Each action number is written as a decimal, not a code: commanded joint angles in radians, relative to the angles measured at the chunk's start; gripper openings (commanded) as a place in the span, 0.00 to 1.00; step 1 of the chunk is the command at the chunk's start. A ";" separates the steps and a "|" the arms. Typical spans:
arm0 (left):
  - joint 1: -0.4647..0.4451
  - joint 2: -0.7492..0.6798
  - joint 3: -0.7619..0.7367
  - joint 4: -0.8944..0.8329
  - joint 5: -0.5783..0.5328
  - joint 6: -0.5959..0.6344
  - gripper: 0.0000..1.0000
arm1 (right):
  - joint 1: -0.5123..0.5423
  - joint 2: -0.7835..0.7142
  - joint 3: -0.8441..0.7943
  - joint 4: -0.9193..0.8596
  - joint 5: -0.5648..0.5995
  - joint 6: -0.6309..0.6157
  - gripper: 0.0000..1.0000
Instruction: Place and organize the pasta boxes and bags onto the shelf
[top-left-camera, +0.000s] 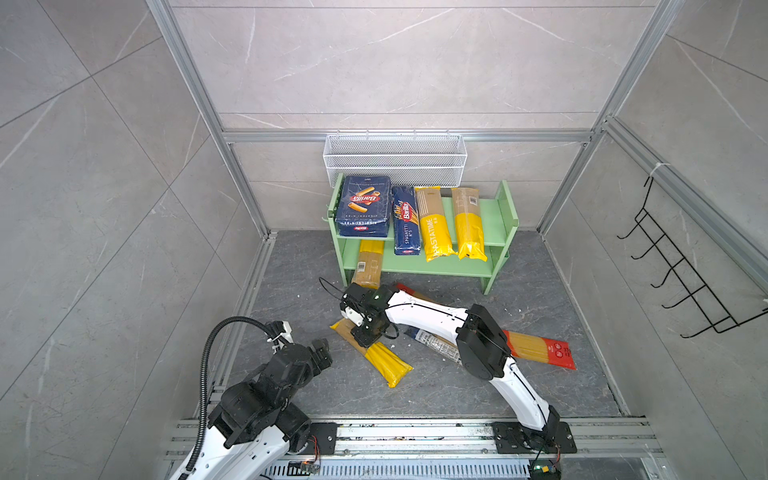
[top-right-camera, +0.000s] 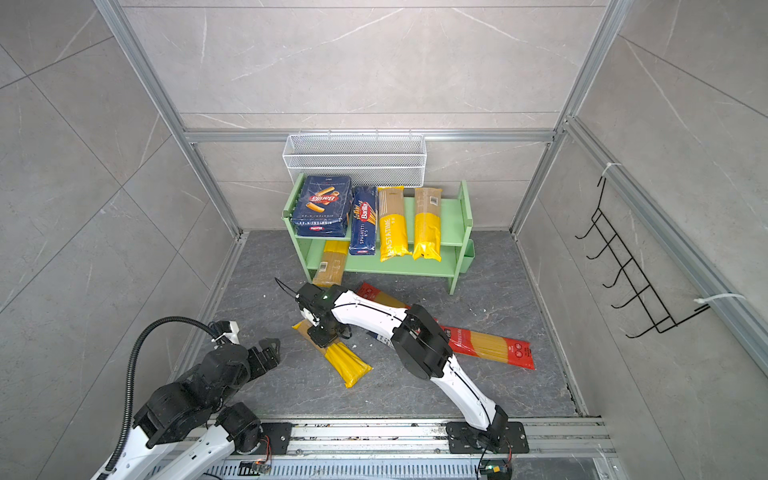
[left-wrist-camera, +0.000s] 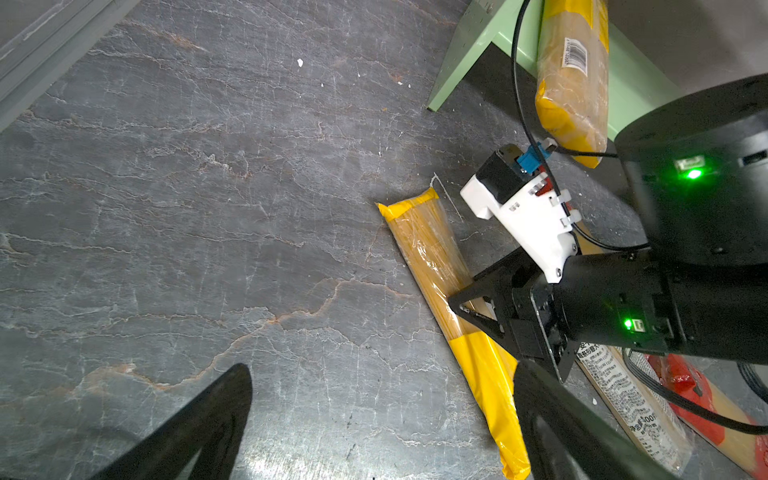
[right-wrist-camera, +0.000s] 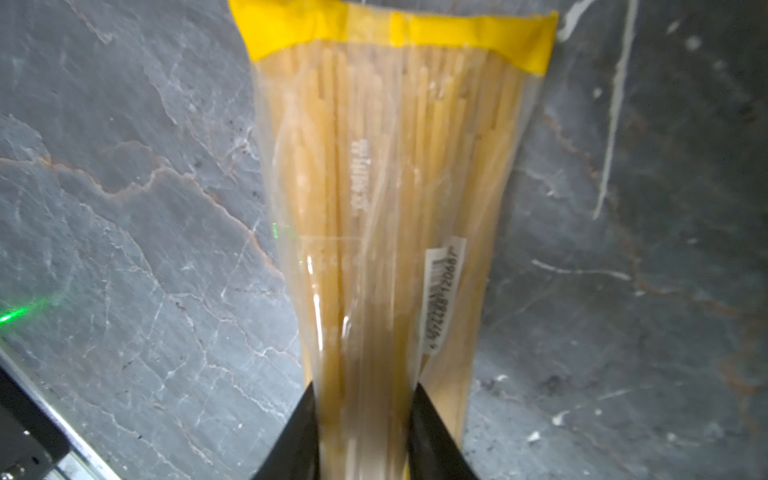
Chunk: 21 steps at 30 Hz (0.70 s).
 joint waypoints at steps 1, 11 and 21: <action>-0.003 -0.005 0.036 -0.012 -0.024 -0.007 1.00 | -0.004 -0.012 0.013 -0.018 0.000 -0.019 0.46; -0.003 0.021 0.075 -0.040 -0.024 -0.010 1.00 | -0.002 -0.274 -0.299 0.125 -0.028 0.017 0.82; -0.003 0.103 0.073 -0.025 0.040 -0.002 1.00 | 0.032 -0.527 -0.680 0.268 0.021 0.094 0.85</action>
